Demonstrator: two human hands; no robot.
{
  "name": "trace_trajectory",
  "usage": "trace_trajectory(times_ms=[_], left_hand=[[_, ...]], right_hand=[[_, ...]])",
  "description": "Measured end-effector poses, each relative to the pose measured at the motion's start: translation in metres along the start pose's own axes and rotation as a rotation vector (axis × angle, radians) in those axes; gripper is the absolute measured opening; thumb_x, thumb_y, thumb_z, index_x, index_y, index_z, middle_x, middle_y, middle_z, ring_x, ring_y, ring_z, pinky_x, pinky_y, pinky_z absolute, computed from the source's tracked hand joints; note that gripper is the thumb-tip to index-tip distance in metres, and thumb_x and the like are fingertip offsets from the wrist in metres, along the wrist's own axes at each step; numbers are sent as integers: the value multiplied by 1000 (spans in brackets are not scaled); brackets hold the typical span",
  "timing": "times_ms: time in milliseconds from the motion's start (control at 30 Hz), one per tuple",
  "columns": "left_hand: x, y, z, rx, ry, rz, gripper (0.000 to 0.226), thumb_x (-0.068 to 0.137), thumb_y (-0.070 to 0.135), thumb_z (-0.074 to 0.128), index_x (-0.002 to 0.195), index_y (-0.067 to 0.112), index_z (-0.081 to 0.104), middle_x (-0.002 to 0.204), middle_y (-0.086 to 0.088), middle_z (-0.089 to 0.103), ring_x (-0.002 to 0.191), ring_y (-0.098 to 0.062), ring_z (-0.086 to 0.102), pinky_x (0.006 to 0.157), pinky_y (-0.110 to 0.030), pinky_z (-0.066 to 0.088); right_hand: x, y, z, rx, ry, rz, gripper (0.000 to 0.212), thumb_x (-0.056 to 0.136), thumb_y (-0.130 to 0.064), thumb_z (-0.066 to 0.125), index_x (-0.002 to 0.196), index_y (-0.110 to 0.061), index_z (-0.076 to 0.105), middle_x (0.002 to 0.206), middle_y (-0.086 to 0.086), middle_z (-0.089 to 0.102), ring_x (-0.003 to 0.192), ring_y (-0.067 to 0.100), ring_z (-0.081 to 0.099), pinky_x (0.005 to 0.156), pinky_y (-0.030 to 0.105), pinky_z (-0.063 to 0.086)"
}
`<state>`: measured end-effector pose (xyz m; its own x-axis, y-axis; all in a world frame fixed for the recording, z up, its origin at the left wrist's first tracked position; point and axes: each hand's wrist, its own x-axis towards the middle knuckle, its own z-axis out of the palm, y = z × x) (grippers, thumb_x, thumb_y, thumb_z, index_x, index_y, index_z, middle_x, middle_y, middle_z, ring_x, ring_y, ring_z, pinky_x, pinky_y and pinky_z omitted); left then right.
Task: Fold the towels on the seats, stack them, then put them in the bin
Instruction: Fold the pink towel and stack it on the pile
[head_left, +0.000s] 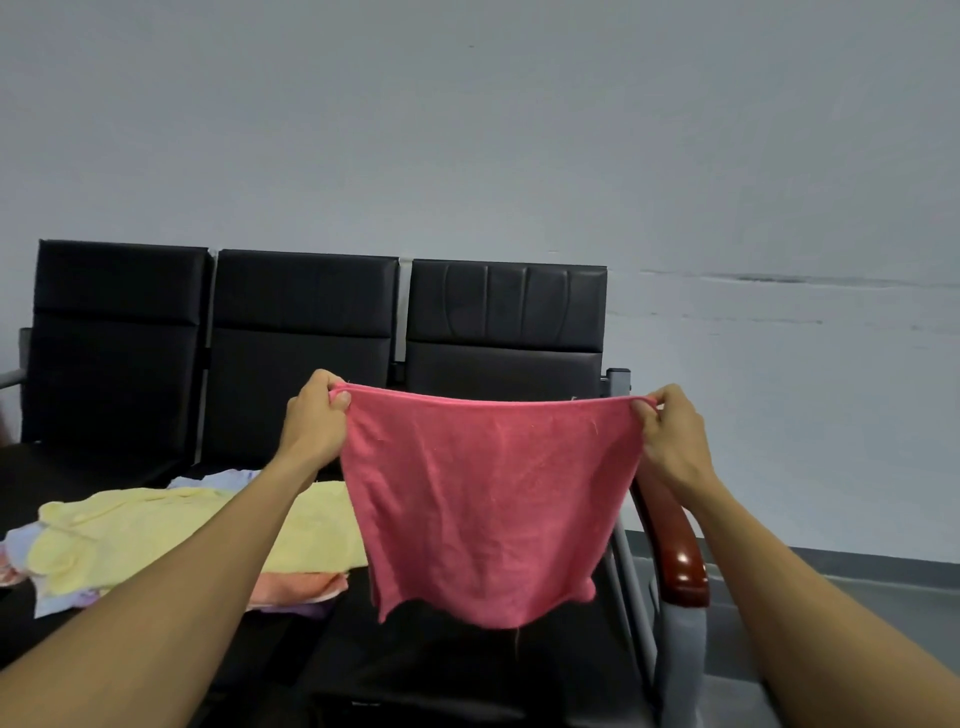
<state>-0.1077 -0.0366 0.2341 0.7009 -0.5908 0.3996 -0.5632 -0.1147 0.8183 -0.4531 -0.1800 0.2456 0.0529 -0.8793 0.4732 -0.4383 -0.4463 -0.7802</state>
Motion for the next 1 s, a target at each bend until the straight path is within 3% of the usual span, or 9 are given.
trace_trajectory(times_ms=[167, 367, 467, 633, 733, 833, 1000], left_hand=[[-15, 0, -9, 37, -24, 10, 13, 105, 15, 42, 107, 13, 55, 109, -11, 60, 91, -24, 56, 67, -34, 40], [-17, 6, -8, 15, 24, 40, 13, 105, 16, 44, 109, 14, 57, 109, -10, 60, 94, -25, 56, 73, -36, 41], [-12, -1, 5, 20, 8, 15, 13, 105, 17, 44, 106, 15, 57, 105, -8, 59, 87, -23, 56, 69, -42, 50], [-1, -47, 54, 90, -6, -74, 12, 102, 15, 46, 105, 13, 58, 105, -8, 60, 93, -26, 57, 73, -40, 45], [7, -87, 94, 136, -24, -160, 12, 101, 17, 46, 102, 15, 57, 104, -7, 62, 94, -27, 58, 77, -45, 50], [12, -124, 137, 158, -32, -251, 13, 100, 15, 44, 104, 11, 56, 104, -9, 60, 95, -29, 57, 73, -41, 45], [-6, -167, 200, 175, -122, -301, 13, 99, 15, 48, 104, 8, 57, 100, -12, 62, 88, -29, 58, 75, -37, 48]], right_hand=[[-16, -1, -9, -17, 0, 0, 17, 106, -21, 45, 100, -5, 51, 89, 3, 54, 76, 16, 48, 57, 23, 36], [-14, 0, -6, 5, 64, -6, 18, 104, -20, 47, 103, -4, 54, 91, 3, 54, 85, 22, 52, 73, 34, 40], [-8, 15, 6, -23, 57, 6, 18, 104, -20, 49, 102, -3, 55, 90, 4, 57, 85, 26, 55, 75, 37, 43], [3, 73, 48, -131, -1, 56, 15, 101, -22, 54, 91, -10, 56, 87, 4, 60, 84, 27, 56, 75, 37, 43], [10, 119, 84, -215, -39, 102, 16, 100, -26, 55, 91, -13, 58, 86, 2, 60, 83, 25, 56, 73, 34, 40], [11, 154, 120, -200, -77, 161, 13, 99, -22, 58, 90, -12, 57, 85, 2, 59, 79, 19, 52, 71, 29, 36], [0, 203, 181, -104, -201, 219, 14, 93, -20, 61, 81, -14, 61, 74, -4, 64, 75, 17, 61, 67, 29, 40]])
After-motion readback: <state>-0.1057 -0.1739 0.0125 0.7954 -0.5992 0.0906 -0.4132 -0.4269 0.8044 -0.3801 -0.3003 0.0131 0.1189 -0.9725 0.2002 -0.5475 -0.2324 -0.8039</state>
